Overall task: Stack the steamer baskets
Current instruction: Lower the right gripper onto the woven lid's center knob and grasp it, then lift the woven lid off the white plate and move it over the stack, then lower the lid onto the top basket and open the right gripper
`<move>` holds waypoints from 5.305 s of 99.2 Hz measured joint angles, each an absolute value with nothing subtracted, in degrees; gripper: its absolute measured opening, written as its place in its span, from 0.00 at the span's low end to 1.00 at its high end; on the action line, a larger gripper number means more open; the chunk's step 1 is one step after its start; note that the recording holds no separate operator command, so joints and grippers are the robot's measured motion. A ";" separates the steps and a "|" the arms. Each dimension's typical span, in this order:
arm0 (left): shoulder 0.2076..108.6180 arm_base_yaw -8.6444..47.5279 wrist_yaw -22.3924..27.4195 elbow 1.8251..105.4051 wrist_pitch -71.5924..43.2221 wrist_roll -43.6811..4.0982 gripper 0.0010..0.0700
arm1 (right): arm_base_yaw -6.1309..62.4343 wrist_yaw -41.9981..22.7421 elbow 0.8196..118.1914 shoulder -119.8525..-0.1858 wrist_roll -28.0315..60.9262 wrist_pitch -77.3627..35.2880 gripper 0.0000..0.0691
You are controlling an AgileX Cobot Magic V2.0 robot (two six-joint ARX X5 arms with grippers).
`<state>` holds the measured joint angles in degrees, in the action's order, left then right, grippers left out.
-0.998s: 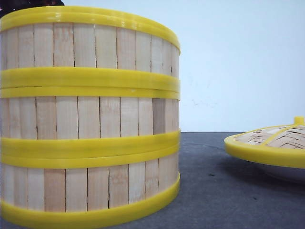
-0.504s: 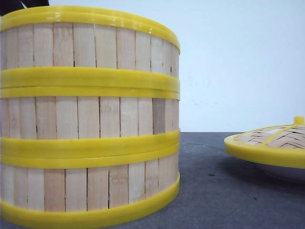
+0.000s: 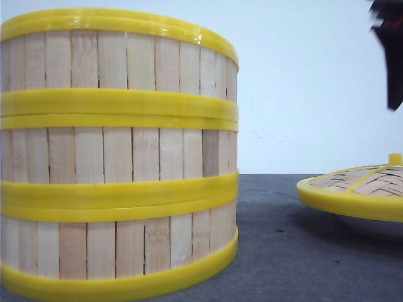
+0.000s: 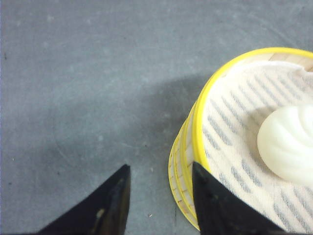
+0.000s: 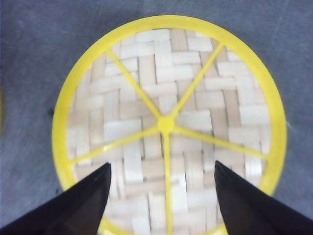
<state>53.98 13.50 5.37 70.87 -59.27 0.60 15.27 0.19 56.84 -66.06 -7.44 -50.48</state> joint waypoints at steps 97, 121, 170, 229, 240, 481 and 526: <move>53.98 13.37 5.32 70.87 -60.12 0.60 0.32 | 15.27 -0.03 56.84 -78.26 -6.22 -45.17 0.20; 53.98 13.37 5.32 70.87 -60.12 0.60 0.32 | 15.14 -0.23 56.86 -78.70 -6.24 -45.12 0.08; 53.98 13.06 -3.14 70.87 -59.11 0.58 0.32 | 16.88 4.40 65.98 -75.20 -5.96 -51.75 0.07; 53.98 11.88 -3.33 70.87 -58.98 0.45 0.32 | 36.10 10.81 99.48 -81.60 -5.63 -61.58 0.07; 53.98 11.88 -3.33 70.87 -58.98 0.34 0.32 | 40.36 10.87 104.68 -86.41 -4.73 -64.05 0.07; 53.98 11.86 -3.33 70.87 -58.89 -0.23 0.32 | 54.02 5.80 116.05 -105.21 0.03 -68.34 0.07; 53.93 11.86 -3.33 70.87 -58.04 -0.23 0.32 | 53.89 4.82 118.30 -105.21 0.03 -70.04 0.28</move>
